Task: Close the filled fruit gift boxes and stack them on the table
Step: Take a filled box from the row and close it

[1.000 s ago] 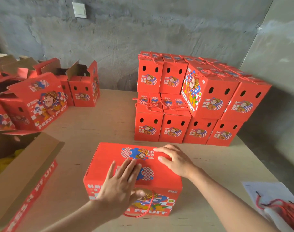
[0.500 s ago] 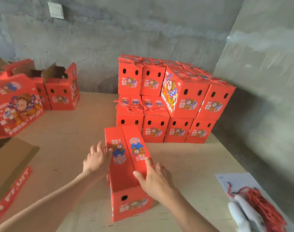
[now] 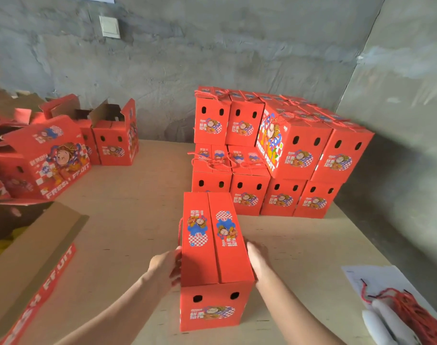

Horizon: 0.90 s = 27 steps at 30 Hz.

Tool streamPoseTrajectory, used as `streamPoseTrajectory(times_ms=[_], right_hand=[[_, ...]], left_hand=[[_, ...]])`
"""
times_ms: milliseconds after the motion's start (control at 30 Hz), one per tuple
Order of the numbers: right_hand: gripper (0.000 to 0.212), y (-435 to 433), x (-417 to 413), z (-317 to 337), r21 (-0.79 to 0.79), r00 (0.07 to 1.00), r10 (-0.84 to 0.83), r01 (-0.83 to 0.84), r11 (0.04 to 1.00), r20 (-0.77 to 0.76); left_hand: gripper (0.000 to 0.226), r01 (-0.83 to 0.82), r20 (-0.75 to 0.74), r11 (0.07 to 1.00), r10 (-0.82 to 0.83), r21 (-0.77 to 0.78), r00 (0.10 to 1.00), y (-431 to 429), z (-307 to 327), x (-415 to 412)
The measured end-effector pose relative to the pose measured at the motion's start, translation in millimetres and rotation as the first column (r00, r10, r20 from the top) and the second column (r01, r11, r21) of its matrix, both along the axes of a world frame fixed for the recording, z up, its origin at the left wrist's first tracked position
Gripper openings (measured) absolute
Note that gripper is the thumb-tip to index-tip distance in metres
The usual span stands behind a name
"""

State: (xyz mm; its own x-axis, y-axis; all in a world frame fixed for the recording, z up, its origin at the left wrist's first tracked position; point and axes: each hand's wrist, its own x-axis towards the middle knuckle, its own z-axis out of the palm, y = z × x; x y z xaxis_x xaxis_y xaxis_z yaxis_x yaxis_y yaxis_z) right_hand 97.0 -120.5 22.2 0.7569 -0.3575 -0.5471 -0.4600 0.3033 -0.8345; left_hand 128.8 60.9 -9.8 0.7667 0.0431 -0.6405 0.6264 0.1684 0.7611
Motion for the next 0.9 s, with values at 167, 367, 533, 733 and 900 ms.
streamPoseTrajectory(times_ms=[167, 367, 533, 733, 900], right_hand=[[0.020, 0, 18, 28, -0.370, 0.954, -0.004, 0.120, 0.921, 0.299], [0.027, 25, 21, 77, -0.524, 0.821, 0.425, -0.187, 0.831, 0.381], [0.028, 48, 21, 100, -0.237, 0.780, 0.494, -0.434, 0.869, 0.384], [0.026, 36, 30, 117, 0.018, 0.892, 0.315, -0.339, 0.941, 0.323], [0.022, 40, 36, 129, -0.129, 0.898, 0.342, -0.318, 0.939, 0.276]], left_hand=[[0.035, 0.011, 0.150, 1.000, -0.014, 0.020, 0.989, -5, 12, 12], [0.033, 0.009, 0.723, 0.901, -0.355, 0.435, 0.592, -12, 86, 22], [0.026, 0.049, 0.766, 0.829, -0.536, 0.558, 0.354, -18, 123, 22], [0.061, -0.008, 0.671, 0.801, -0.497, 0.599, 0.550, -3, 65, 0], [0.121, 0.158, 0.289, 0.487, -0.716, 0.859, 0.635, -22, 14, -9]])
